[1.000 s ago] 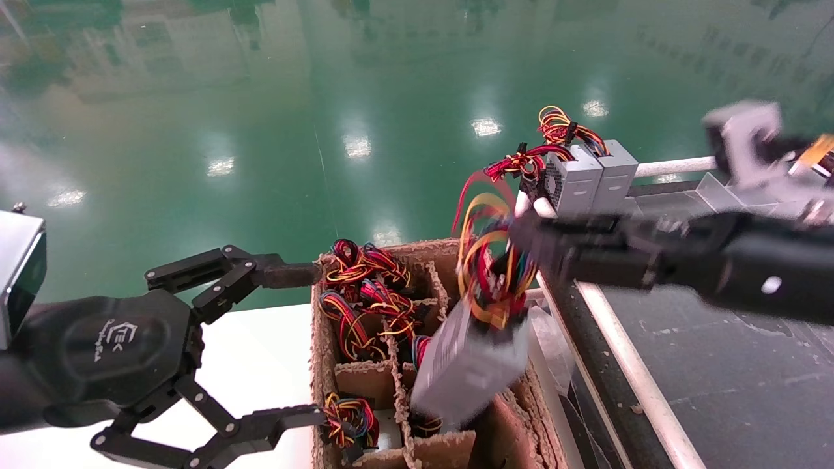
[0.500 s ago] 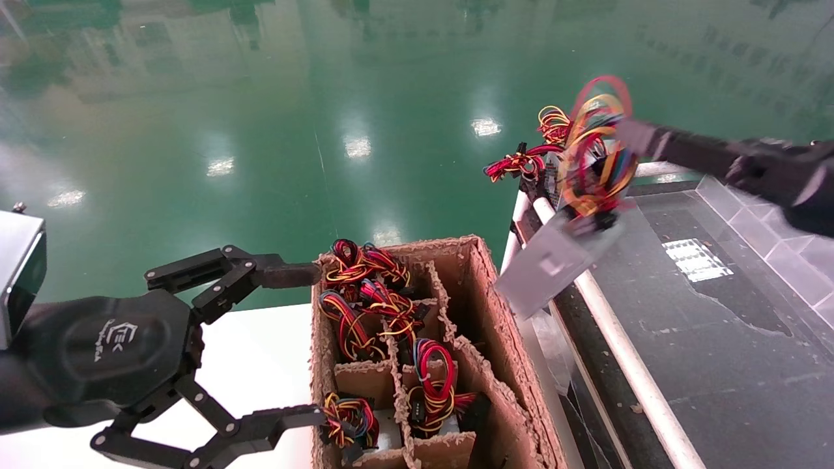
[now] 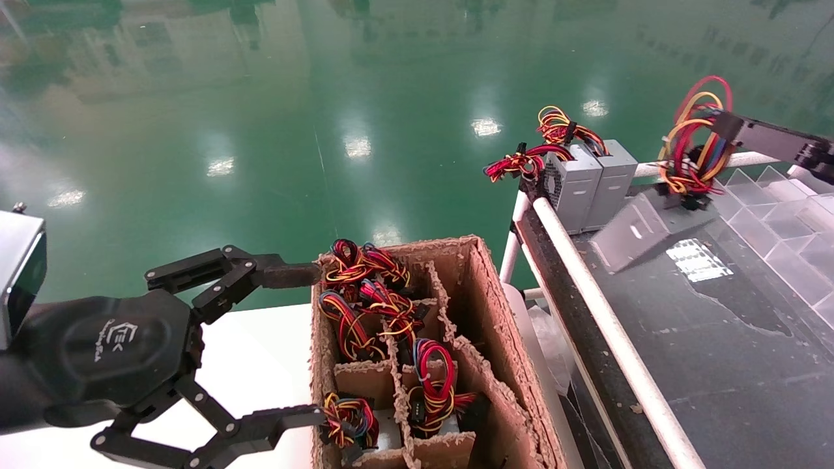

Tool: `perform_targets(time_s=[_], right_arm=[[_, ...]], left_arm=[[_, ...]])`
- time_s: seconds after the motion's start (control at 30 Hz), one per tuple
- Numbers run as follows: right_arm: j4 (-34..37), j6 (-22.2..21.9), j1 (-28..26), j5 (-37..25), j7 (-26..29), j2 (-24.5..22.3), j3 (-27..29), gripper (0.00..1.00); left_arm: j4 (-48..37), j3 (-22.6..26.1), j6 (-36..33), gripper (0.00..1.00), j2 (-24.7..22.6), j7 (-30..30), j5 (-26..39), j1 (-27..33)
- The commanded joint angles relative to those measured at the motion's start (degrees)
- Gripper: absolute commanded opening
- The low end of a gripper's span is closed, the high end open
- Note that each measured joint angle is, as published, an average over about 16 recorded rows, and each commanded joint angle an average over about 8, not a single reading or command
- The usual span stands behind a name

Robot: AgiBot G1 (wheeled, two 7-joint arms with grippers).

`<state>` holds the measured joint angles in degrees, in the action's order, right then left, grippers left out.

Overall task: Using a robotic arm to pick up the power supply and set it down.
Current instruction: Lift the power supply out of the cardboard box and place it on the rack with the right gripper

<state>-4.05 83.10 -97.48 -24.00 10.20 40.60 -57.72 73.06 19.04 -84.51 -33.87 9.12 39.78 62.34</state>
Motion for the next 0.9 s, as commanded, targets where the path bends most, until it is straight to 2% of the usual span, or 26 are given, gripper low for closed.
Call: perform_targets(time_s=[0.03,0.5,0.9], right_arm=[[1.4,-0.7,-0.2,-0.3,-0.6,-0.1,-0.2,0.00],[4.3,-9.3,-0.2,-1.7,-2.2,4.9,-1.1,0.00],[4.4,-14.3,-2.2,-1.9,-1.9,8.2,-1.3,0.00]], left_arm=[[0.0,0.0,0.0,1.00,0.0,0.0,0.0,0.0],[0.0,0.0,0.0,1.00,0.0,0.0,0.0,0.0],[0.0,0.0,0.0,1.00,0.0,0.0,0.0,0.0]])
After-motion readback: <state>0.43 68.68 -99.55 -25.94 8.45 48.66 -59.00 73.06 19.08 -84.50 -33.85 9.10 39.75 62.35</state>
